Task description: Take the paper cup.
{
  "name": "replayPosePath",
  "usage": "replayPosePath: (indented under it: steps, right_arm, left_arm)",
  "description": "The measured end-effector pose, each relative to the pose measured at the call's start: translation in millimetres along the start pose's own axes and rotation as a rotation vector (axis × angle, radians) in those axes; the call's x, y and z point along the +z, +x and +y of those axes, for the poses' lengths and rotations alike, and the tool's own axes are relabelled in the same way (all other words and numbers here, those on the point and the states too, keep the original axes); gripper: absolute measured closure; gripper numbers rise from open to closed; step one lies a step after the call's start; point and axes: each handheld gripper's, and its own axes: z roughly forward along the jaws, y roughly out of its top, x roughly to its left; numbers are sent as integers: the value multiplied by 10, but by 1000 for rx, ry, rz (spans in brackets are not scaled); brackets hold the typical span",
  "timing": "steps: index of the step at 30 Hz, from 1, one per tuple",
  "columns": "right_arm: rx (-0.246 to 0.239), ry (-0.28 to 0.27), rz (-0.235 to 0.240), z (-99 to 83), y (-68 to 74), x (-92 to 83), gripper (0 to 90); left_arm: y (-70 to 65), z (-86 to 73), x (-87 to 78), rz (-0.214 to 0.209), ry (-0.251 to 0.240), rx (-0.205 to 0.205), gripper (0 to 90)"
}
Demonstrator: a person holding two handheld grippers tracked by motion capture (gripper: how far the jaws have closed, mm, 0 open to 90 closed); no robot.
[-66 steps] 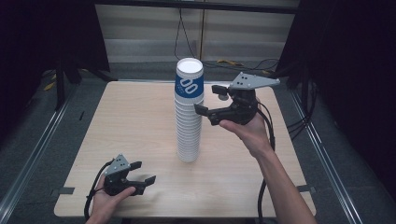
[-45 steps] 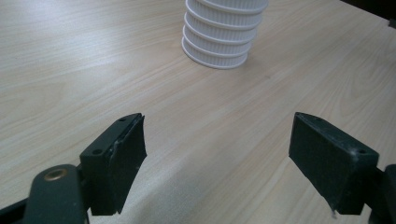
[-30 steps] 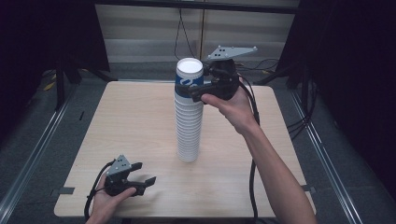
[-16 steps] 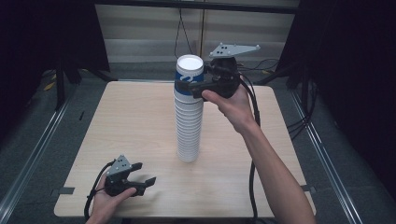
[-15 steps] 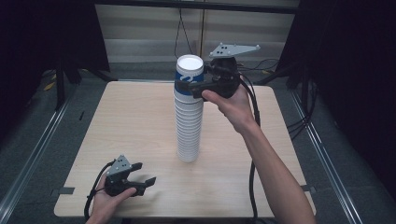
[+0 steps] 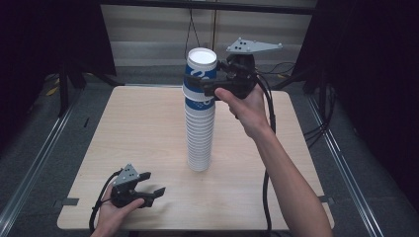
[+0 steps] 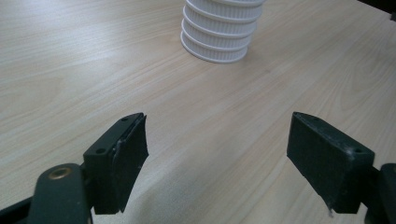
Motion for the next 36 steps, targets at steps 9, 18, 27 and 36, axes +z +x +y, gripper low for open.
replayPosePath:
  steps: [9, 18, 27, 36]
  right_arm:
    - [7, -28, 2, 90, 21, -30, 242]
    - [10, -63, -4, 154, 45, -79, 243]
    - [37, -113, 3, 183, 7, -186, 246]
    - [44, -138, -6, 207, -14, -278, 247]
  left_arm:
    - [-3, 1, 10, -8, 1, 4, 200]
    - [0, -1, 13, -14, 7, 0, 200]
    - [-19, -4, 30, -41, 16, -6, 200]
    - [-45, -12, 58, -70, 26, -13, 174]
